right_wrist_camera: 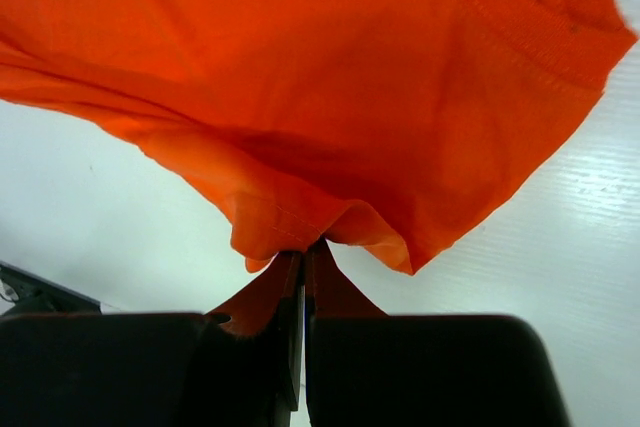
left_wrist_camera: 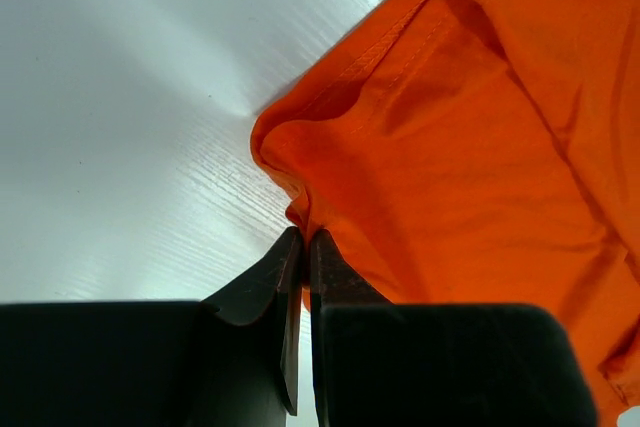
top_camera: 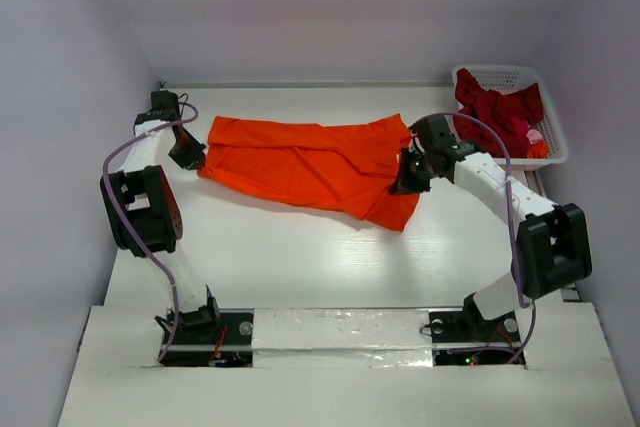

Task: Fold and stack the t-shirts
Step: Fold the other side of the tshirt into a rectangle

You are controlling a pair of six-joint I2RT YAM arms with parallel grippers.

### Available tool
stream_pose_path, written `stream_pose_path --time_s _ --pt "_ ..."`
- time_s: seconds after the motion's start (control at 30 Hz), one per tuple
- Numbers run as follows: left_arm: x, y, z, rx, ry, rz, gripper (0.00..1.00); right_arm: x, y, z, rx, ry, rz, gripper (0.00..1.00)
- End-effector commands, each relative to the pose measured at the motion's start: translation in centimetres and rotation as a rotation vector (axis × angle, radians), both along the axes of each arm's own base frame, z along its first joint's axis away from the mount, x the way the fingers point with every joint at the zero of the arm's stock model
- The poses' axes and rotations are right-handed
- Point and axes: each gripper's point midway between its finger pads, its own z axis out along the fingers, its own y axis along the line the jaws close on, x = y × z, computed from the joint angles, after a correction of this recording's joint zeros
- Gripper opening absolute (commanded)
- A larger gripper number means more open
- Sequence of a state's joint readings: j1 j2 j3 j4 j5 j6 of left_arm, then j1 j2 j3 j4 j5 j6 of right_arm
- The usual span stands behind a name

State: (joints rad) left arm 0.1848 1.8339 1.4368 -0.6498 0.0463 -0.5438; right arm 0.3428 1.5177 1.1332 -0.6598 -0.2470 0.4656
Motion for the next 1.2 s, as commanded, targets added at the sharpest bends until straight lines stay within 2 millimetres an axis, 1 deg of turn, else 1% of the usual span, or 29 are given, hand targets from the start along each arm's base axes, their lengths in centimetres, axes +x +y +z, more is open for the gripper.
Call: stream_pose_path --time_s 0.0,0.1,0.17,0.2,0.33,0.47,0.5,0.57,0.6,0.63,0.67,0.7,0.77,0.8,0.97,1.03,1.07,1.1,1.17 --pt "1.4 0.2 1.7 -0.004 -0.042 0.008 0.0 2.1 -0.7 1.6 0.002 -0.044 -0.009 0.0" --pt "2.1 0.3 1.9 -0.005 -0.048 0.011 0.0 3.1 -1.3 1.9 0.005 -0.051 -0.027 0.0" --pt "2.4 0.3 1.8 -0.008 -0.047 0.011 0.0 3.6 -1.5 1.7 0.003 -0.047 -0.037 0.0" --pt "2.7 0.3 2.0 -0.007 -0.055 0.012 0.0 3.9 -1.5 1.8 0.004 -0.05 -0.041 0.0" --pt "3.3 0.4 1.6 -0.013 -0.055 0.013 0.0 4.6 -1.3 1.7 0.004 -0.055 -0.05 0.0" --pt "3.9 0.3 1.4 -0.023 -0.058 0.01 0.0 5.8 -1.8 1.6 0.007 -0.059 -0.085 0.0" --pt "4.2 0.3 1.8 -0.021 -0.068 0.01 0.0 5.9 -1.8 1.5 0.008 -0.056 -0.084 0.0" --pt "4.5 0.2 1.6 -0.03 -0.067 0.008 0.0 6.3 -1.6 1.7 0.013 -0.059 -0.083 0.0" --pt "4.8 0.2 1.8 -0.031 -0.075 0.007 0.0 6.7 -1.9 1.3 0.01 -0.052 -0.093 0.0" --pt "4.9 0.2 1.6 -0.035 -0.069 0.007 0.0 6.8 -1.9 1.2 0.009 -0.05 -0.095 0.0" --pt "5.0 0.1 1.6 -0.043 -0.072 0.007 0.0 7.1 -1.8 1.4 0.012 -0.055 -0.095 0.0" --pt "5.2 0.1 1.8 -0.044 -0.078 0.009 0.0 7.4 -2.1 1.2 0.009 -0.053 -0.106 0.0" --pt "5.4 0.1 1.8 -0.045 -0.08 0.01 0.0 7.7 -2.1 1.2 0.007 -0.052 -0.11 0.0" --pt "5.5 0.1 1.8 -0.045 -0.082 0.01 0.0 8.2 -2.4 1.5 0.01 -0.061 -0.121 0.0" --pt "5.8 0.0 1.8 -0.053 -0.083 0.011 0.0 9.6 -3.2 1.2 0.009 -0.059 -0.144 0.0" --pt "6.1 0.0 1.9 -0.057 -0.09 0.015 0.0 10.1 -3.2 1.5 0.008 -0.068 -0.143 0.0" --pt "6.2 0.0 1.9 -0.062 -0.092 0.014 0.0 10.5 -3.6 1.3 0.004 -0.066 -0.154 0.0" --pt "6.3 0.0 1.8 -0.063 -0.089 0.015 0.0 10.9 -3.6 1.7 0.004 -0.08 -0.153 0.0" --pt "6.4 0.0 1.7 -0.061 -0.086 0.014 0.0 11.4 -3.6 1.7 0.0 -0.08 -0.152 0.0"
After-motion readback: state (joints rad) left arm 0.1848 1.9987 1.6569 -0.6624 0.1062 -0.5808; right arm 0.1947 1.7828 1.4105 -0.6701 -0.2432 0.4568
